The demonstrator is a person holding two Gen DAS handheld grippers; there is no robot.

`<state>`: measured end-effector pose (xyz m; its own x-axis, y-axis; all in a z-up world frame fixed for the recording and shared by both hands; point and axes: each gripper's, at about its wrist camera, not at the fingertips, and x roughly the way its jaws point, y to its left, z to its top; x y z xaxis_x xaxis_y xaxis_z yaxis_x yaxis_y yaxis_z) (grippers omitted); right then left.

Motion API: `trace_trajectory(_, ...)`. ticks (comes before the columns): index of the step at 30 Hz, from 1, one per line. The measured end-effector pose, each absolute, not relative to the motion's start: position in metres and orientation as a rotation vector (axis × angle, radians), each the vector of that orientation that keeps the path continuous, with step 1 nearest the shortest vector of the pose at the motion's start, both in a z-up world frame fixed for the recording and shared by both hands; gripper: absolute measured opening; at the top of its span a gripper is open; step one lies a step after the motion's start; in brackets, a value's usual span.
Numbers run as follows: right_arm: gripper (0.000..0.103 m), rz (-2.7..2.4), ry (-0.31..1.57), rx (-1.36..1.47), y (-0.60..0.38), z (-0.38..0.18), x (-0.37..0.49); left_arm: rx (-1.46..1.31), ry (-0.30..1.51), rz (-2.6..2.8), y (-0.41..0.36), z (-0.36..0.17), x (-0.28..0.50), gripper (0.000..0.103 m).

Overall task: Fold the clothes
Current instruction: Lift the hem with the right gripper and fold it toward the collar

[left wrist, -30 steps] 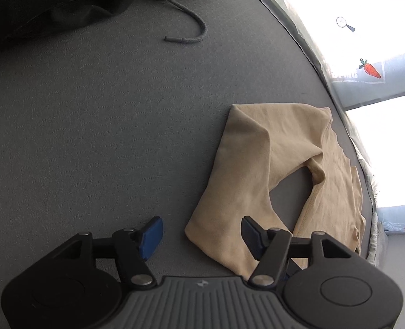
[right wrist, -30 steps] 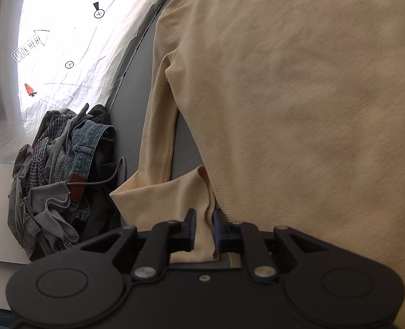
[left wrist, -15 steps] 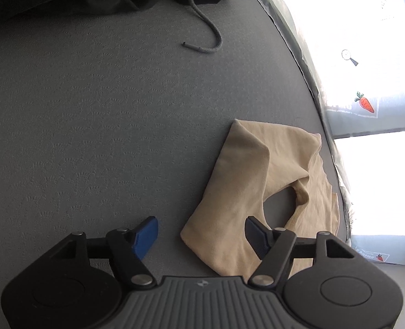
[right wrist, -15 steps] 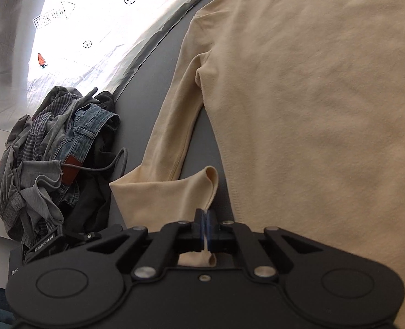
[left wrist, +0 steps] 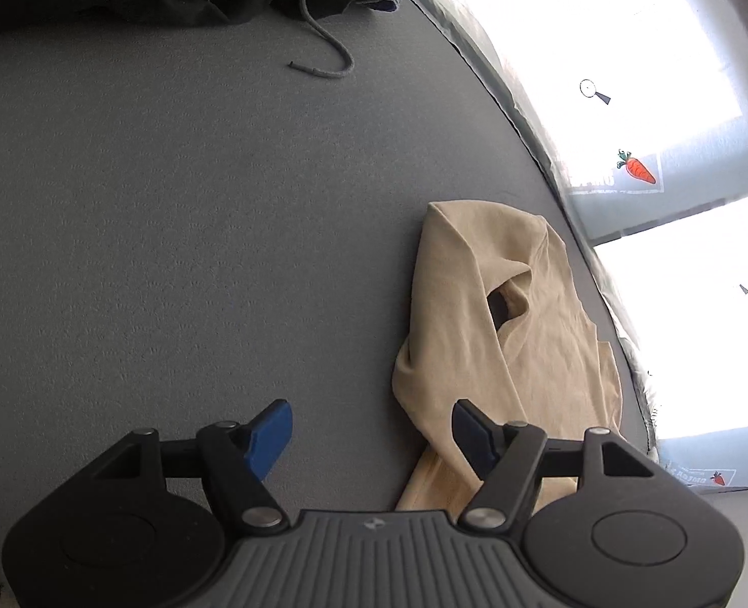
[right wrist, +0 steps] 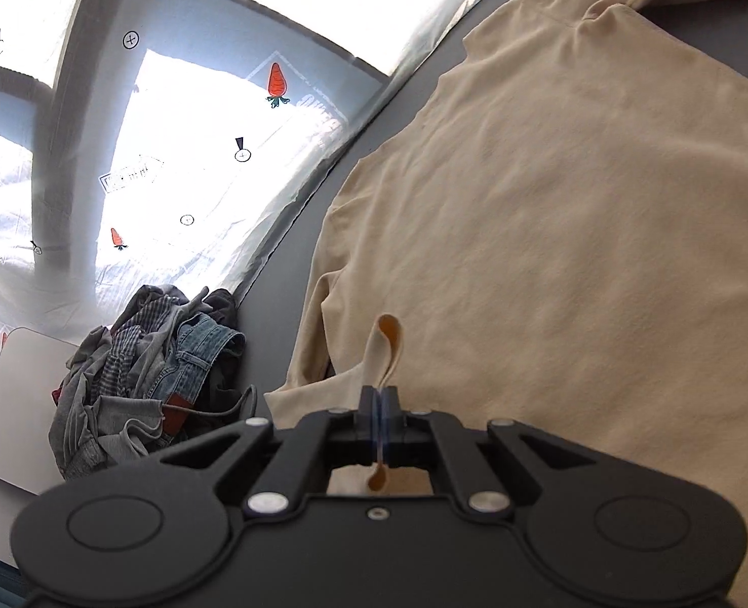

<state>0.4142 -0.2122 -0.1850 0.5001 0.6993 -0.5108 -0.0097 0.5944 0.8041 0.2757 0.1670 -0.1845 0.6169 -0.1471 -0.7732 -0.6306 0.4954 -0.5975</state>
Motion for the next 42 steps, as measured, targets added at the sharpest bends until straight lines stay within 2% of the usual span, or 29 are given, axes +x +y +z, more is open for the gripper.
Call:
trace_trajectory(13, 0.002, 0.480, 0.939, 0.860, -0.350, -0.192, 0.454, -0.999, 0.874, 0.392, 0.036, -0.187, 0.279, 0.070)
trace_trajectory(22, 0.002, 0.478, 0.925, 0.779, -0.411, -0.188, 0.485, -0.967, 0.841, 0.426, -0.023, -0.189, 0.282, 0.070)
trace_trajectory(29, 0.002, 0.391, 0.943, 0.679, -0.455, -0.200, 0.516, -0.951, 0.914, 0.502, -0.049, -0.211, 0.296, 0.070)
trace_trajectory(32, 0.003, 0.375, 0.986, 0.641, -0.460, -0.210, 0.527, -0.955, 0.903, 0.518, -0.049, -0.213, 0.295, 0.072)
trace_trajectory(33, 0.006, 0.370, 0.997, 0.649, -0.461, -0.214, 0.530, -0.962, 0.898, 0.517, -0.049, -0.214, 0.294, 0.073)
trace_trajectory(36, 0.014, 0.361, 1.028, 0.715, -0.466, -0.226, 0.534, -0.995, 0.881, 0.512, -0.046, -0.216, 0.292, 0.079)
trace_trajectory(38, 0.016, 0.367, 1.023, 0.760, -0.469, -0.232, 0.532, -1.016, 0.878, 0.514, -0.045, -0.216, 0.296, 0.082)
trace_trajectory(42, 0.022, 0.403, 0.989, 0.652, -0.461, -0.224, 0.534, -1.015, 0.875, 0.510, -0.049, -0.217, 0.303, 0.093)
